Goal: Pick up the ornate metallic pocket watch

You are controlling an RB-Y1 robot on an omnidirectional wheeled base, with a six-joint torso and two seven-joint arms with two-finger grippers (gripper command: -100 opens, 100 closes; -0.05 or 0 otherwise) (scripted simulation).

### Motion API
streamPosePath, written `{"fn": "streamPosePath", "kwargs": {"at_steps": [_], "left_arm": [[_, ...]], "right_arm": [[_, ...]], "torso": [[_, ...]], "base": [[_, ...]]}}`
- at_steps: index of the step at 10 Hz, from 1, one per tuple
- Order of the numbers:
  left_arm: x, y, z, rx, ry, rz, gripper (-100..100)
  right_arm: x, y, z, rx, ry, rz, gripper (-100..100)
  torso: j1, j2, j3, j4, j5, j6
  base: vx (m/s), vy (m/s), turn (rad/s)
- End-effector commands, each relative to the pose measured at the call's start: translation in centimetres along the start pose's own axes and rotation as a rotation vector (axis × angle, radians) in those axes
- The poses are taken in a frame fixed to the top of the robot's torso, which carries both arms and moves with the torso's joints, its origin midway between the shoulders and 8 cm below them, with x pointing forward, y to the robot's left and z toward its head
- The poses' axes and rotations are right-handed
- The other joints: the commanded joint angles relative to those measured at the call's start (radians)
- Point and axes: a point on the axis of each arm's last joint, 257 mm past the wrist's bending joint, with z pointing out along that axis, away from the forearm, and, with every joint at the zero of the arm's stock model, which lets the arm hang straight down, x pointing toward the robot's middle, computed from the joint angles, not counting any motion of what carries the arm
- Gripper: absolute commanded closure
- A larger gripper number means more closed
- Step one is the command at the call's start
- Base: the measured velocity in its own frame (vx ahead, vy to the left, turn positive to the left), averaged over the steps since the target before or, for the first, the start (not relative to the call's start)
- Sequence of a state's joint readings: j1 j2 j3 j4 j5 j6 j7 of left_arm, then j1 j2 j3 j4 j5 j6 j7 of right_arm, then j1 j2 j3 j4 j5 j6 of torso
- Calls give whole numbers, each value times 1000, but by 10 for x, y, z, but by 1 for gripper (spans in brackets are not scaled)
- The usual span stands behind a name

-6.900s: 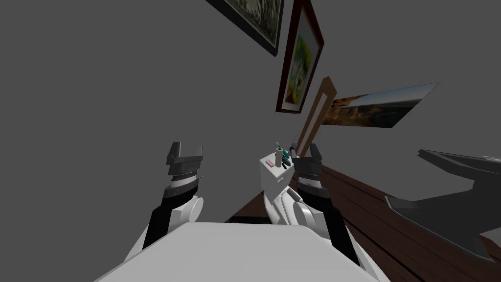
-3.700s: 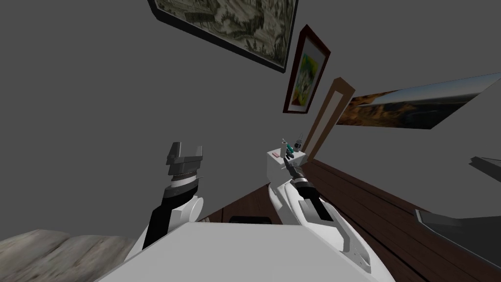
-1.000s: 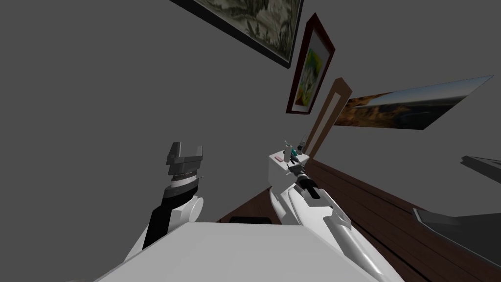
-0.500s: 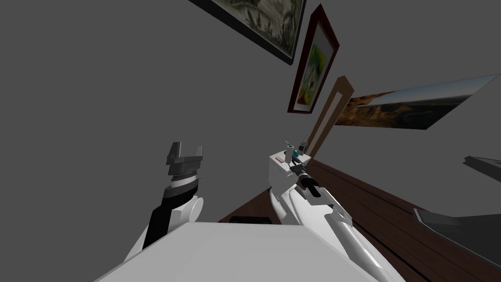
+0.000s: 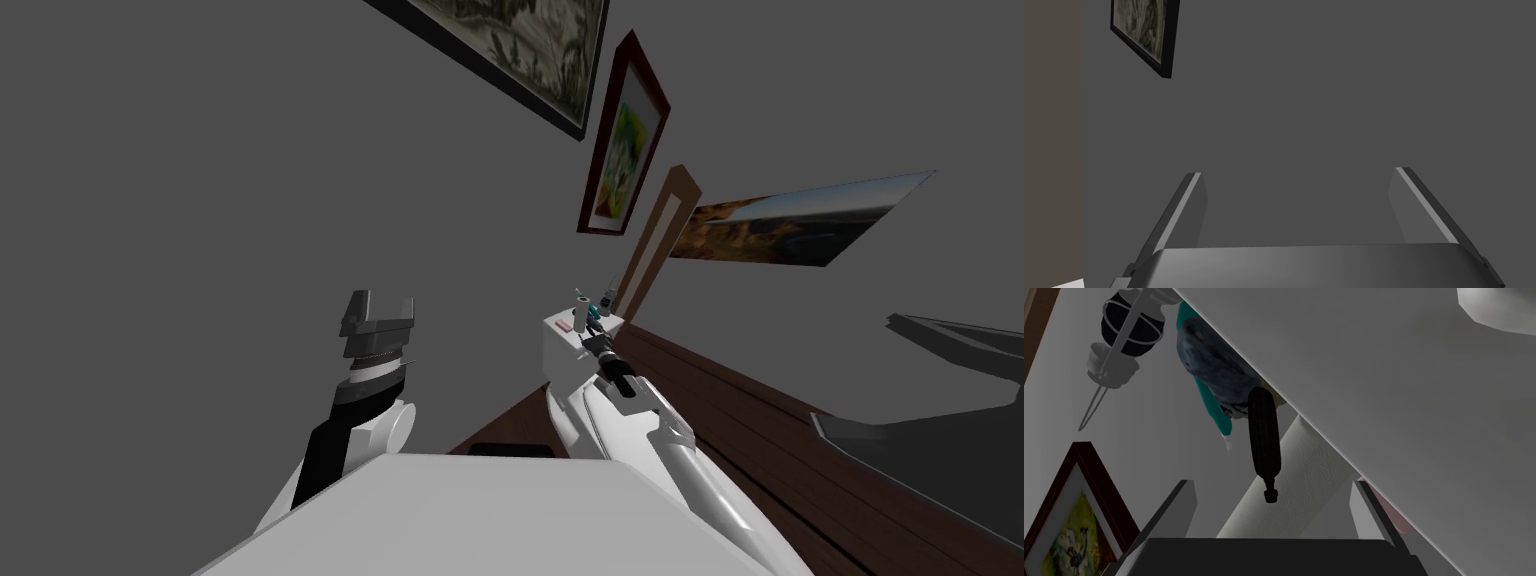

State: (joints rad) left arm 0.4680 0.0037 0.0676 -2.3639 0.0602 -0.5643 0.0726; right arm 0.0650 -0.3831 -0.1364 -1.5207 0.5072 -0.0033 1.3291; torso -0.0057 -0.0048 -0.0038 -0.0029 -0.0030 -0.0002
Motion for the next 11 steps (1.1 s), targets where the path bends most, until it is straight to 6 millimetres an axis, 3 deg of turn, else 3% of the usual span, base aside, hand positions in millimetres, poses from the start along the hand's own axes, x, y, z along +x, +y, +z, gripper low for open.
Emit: {"fn": "streamPosePath", "kwargs": {"at_steps": [1,3,4,6,7,9,10,11], "left_arm": [[0,0,0,0,0,0,0],[0,0,0,0,0,0,0],[0,0,0,0,0,0,0],[0,0,0,0,0,0,0],[0,0,0,0,0,0,0],[0,0,0,0,0,0,0],[0,0,0,0,0,0,0],[0,0,0,0,0,0,0]], "right_arm": [[-10,21,3,-25,1,14,-100],[-11,21,3,-24,0,-6,-100],[-22,40,5,-45,-4,19,-100],[-22,40,5,-43,-5,-8,-100],[-35,58,7,-61,-11,13,-100],[-36,57,7,-57,-13,-11,-100],[-49,75,8,-72,-21,10,-100],[-50,74,8,-69,-23,-4,-100]], "torso": [[0,0,0,0,0,0],[-1,-2,-1,-1,0,0],[-1,-2,-2,-1,-1,-1],[-2,-4,-3,-2,-1,-1],[-2,-4,-3,-2,-2,-1],[-4,-5,-4,-3,-2,-1],[-3,-5,-4,-3,-2,-1],[-3,-6,-4,-3,-2,-1]], "base": [[16,-46,-112],[11,-30,-34],[24,-44,-130],[12,-42,-17],[6,-57,-112],[16,-45,-30],[14,-49,-104],[19,-51,-60]]}}
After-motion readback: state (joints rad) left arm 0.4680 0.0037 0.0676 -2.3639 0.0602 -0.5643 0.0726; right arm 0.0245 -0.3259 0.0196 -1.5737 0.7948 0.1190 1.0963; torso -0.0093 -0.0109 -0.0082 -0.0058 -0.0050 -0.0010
